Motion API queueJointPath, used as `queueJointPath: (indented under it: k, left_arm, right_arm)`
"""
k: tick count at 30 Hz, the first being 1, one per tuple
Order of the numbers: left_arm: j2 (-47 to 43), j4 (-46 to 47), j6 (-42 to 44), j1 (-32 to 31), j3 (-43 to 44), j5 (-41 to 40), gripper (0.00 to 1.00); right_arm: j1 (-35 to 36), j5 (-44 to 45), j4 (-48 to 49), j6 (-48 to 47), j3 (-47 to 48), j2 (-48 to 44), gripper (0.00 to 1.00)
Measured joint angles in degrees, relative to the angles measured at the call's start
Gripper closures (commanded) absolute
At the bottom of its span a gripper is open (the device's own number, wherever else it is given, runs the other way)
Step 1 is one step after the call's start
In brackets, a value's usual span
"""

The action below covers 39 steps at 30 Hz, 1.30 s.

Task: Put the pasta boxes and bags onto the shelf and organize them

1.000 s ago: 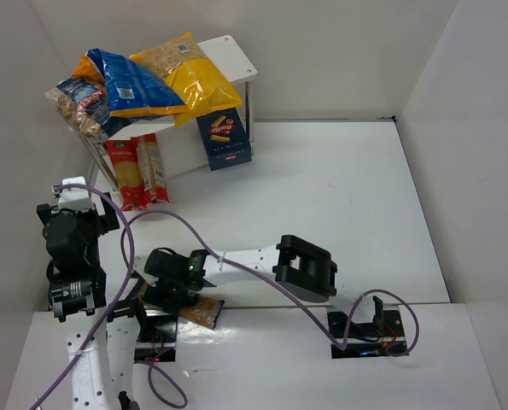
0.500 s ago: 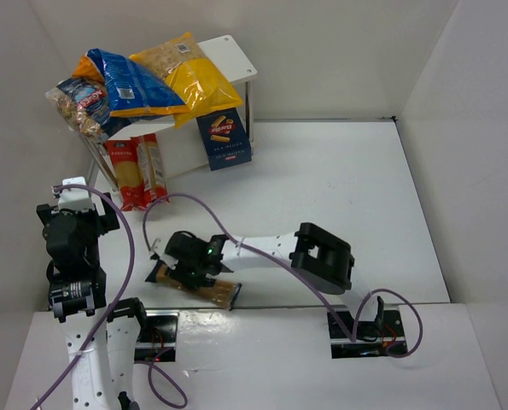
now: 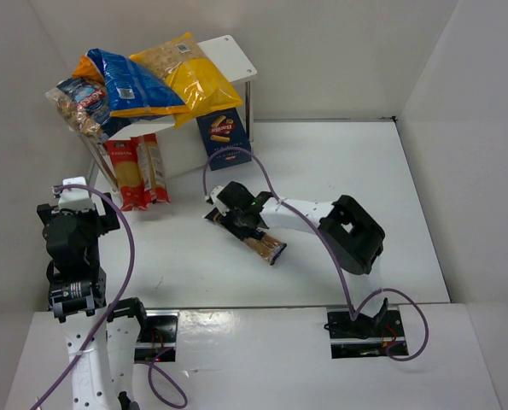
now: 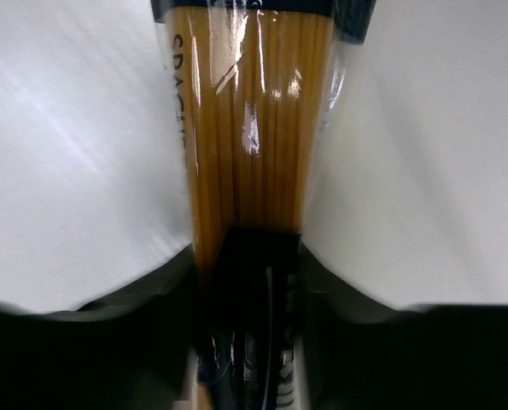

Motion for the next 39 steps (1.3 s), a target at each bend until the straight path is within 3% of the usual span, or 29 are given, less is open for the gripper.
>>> queueJointPath:
  k: [2,8,18,28,29,30,31,32,39]
  left_arm:
    - [0.00,0.00,0.00,0.00,0.00,0.00,0.00]
    - [-0.02,0.00,0.00,-0.35,0.00,0.13,0.00]
    - [-0.37,0.00,0.04,-0.55,0.00,0.87,0.00]
    - [-0.44,0.00,0.04,-0.55,0.00,1.09,0.00]
    - [-0.44,0.00,0.07,-0.55,0.00,1.09,0.00]
    - [-0.44,0.00,0.04,-0.55,0.00,1.09,0.00]
    - [-0.44,0.00,0.04,-0.55,0.00,1.09,0.00]
    - [-0.44,0.00,0.04,-0.55,0.00,1.09,0.00]
    - [-0.46,0.00,0.07,-0.55,0.00,1.11,0.00]
  right_arm:
    - [-0.98,1.36,0.17,-0.81,-0.35,0.00,0.00]
    - [-1.77,3.04,-0.15,-2.80,-1.31,-0.76,0.00]
    - [-4.55,-2.60,-1.99,-2.95,-9.77,-6.49,0.00]
    - [-6.43,-9.16,-2.21,-3.76,-9.90,-5.86,0.00]
    - [-6.43,-9.55,-2.27,-3.87,-9.64,-5.57,0.04]
    - [-6.43,-9.75,-2.45,-4.22,-9.16,-5.27,0.14]
    - [-6.43,-9.90,-2.51,-4.70,-8.92,-5.03,0.37]
    - [-6.47,-10.10,-2.62,-5.16,-8.66,-4.74,0.99]
    - [-7.04,-12.37,-3.56,-6.32,-6.62,-4.59,1.00]
